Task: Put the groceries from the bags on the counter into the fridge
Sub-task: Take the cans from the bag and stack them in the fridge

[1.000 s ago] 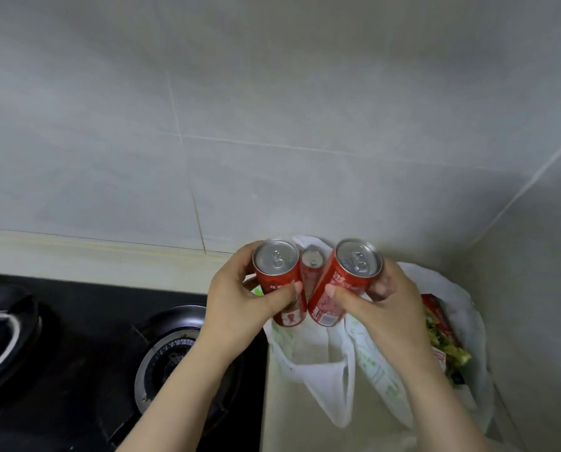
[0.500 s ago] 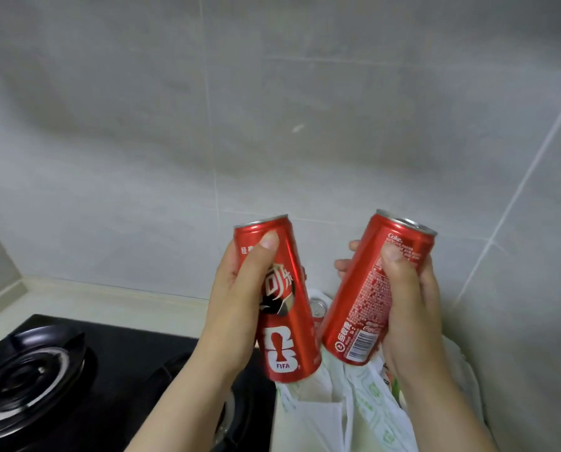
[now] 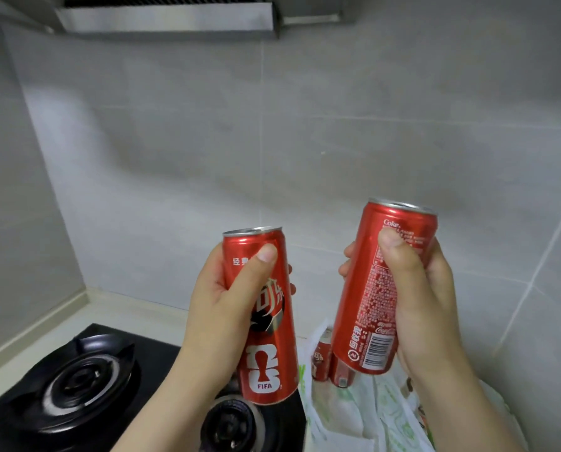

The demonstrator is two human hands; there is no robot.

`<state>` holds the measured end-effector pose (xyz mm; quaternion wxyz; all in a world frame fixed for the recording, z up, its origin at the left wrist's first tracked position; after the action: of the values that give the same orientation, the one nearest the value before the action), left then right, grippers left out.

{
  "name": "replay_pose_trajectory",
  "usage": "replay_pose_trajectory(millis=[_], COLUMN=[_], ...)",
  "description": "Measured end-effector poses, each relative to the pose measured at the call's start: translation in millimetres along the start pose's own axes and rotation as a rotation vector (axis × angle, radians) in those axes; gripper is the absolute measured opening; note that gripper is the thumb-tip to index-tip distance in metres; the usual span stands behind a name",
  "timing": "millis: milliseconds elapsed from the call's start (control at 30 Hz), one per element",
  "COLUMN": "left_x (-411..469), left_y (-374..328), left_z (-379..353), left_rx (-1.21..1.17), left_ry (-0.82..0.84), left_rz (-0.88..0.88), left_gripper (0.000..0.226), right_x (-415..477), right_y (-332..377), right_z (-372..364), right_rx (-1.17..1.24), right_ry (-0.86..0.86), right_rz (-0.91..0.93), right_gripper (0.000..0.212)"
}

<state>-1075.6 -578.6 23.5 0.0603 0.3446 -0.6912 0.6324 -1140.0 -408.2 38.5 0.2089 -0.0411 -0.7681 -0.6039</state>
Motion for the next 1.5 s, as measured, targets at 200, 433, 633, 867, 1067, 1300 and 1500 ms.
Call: replay_pose_trajectory(millis=[200,433,633,867,1067,1300,1500], left_x=[5,1,-8,-27,-55,-113,-170], left_y=[-42,-75,-96,-119,-137,-169,-221], left_z=[53,115,147,164,171,192,220], left_rx=[0.024,0.052,0.111,0.258,0.41,0.555,0.639], left_ry=[-0.023,-0.046,-0.104,-0.266,-0.433,-0.637,-0.778], left_rz=[-0.09,-0.149,-0.19,-0.242,-0.237,-0.245,-0.302], left_gripper=[0.051,0.046,0.05,0.049,0.057,0.045,0.053], right_x=[-15,-36,-41,-39,-43,-72,-131], right_y=[22,23,29,29,25,16,37], right_z=[-62,-130,-167,-199,-223,-262,-316], right_rx=[-0.032,-0.064,-0.069,0.039,0.146,0.25,0.334], right_ry=[0.042,0.099,0.185,0.376,0.573,0.757,0.937], right_rz=[0.05,0.061,0.085,0.09,0.088,0.039,0.026], right_gripper=[0.048,0.049,0.045,0.037,0.03,0.035,0.041])
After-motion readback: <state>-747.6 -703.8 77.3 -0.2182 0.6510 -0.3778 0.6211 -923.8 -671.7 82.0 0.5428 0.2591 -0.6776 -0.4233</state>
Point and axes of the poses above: each hand's wrist, its own x-axis towards the middle knuckle, its own z-axis out of the back of the hand, y = z × x, the point moved 4 cm from there along x, towards the middle knuckle, and after that the axes turned 7 degrees about -z, right-handed, at the moved point
